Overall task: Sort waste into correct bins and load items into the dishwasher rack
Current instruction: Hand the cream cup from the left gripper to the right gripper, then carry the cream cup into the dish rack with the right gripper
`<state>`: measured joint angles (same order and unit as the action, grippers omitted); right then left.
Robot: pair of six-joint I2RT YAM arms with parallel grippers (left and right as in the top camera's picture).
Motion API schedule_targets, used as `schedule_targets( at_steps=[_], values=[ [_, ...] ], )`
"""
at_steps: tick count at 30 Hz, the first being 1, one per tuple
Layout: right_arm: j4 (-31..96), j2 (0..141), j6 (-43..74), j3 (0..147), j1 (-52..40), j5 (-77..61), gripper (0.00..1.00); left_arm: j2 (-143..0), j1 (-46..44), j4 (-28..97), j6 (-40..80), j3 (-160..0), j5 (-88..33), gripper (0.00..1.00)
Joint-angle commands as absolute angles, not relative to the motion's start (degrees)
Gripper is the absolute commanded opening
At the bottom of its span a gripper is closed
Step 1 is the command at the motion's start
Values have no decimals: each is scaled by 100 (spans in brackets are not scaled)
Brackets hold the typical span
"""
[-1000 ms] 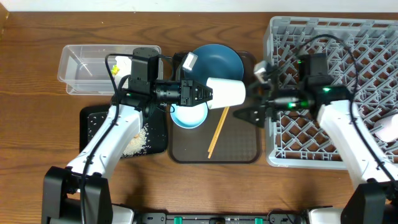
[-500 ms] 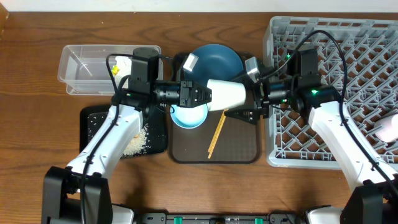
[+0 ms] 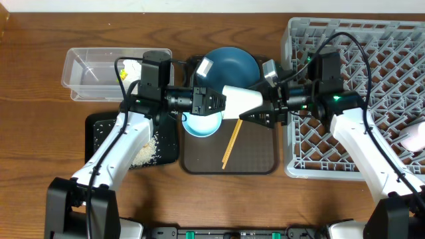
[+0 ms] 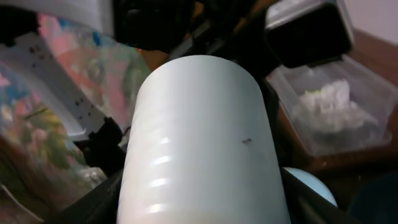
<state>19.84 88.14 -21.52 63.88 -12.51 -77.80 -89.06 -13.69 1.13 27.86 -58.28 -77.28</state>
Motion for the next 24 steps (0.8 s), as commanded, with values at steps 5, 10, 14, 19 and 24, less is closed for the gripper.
schedule_targets(
  at_steps=[5,10,14,19,24],
  values=[
    [2552,8801,-854,6375,-1092,-5369,49,-8962,-1334,1356,2001,-5872,-4650,30],
    [3638,8569,-821,6563,-777,-3730,46,-8757,-1059,2333,1426,-5874,-3221,30],
    [4814,8344,-816,7299,-237,-2150,52,-8333,-687,2773,1323,-5874,-3030,30],
    [5752,8353,-635,8291,486,-1020,47,-7911,-515,2805,1199,-5874,-2749,30],
    [6104,8455,-556,8696,1323,-414,41,-7780,-517,2808,1203,-5874,-2587,30]
  ],
)
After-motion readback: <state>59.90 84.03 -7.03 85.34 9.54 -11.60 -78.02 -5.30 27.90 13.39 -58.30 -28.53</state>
